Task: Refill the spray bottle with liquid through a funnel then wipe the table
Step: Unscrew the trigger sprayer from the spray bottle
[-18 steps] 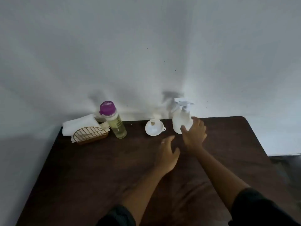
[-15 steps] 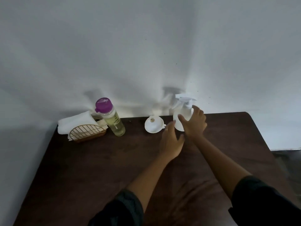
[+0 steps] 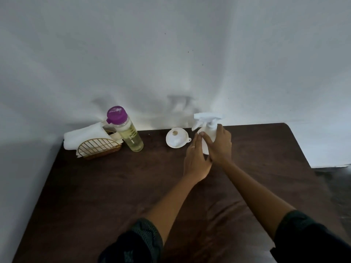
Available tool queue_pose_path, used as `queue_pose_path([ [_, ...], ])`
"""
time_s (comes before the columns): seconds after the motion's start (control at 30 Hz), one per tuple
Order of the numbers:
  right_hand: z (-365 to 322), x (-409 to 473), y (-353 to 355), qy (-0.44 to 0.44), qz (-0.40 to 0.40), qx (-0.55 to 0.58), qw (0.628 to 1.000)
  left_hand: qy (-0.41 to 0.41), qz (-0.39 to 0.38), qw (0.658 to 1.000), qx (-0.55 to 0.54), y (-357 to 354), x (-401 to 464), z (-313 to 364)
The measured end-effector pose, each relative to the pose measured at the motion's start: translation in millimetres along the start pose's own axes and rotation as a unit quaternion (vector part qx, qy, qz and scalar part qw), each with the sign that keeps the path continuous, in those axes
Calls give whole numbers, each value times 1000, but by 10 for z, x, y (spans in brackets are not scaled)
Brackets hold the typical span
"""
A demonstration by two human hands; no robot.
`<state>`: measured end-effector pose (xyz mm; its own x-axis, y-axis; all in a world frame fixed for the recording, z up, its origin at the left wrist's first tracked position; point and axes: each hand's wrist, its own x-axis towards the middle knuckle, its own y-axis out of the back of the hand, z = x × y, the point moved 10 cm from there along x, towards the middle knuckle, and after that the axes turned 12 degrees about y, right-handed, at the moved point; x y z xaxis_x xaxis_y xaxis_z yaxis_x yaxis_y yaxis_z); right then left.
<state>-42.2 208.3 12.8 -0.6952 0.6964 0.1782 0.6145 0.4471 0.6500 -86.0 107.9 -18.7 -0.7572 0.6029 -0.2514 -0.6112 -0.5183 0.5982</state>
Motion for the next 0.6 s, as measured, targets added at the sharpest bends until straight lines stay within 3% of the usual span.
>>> queue_pose_path([
  [0.27, -482, -941, -162, 56, -43, 76, 995, 25, 68, 997, 8, 423, -1210, -345],
  [0.6, -1147, -2313, -543, 124, -165, 141, 968, 106, 113, 988, -19, 893, -2460, -1118],
])
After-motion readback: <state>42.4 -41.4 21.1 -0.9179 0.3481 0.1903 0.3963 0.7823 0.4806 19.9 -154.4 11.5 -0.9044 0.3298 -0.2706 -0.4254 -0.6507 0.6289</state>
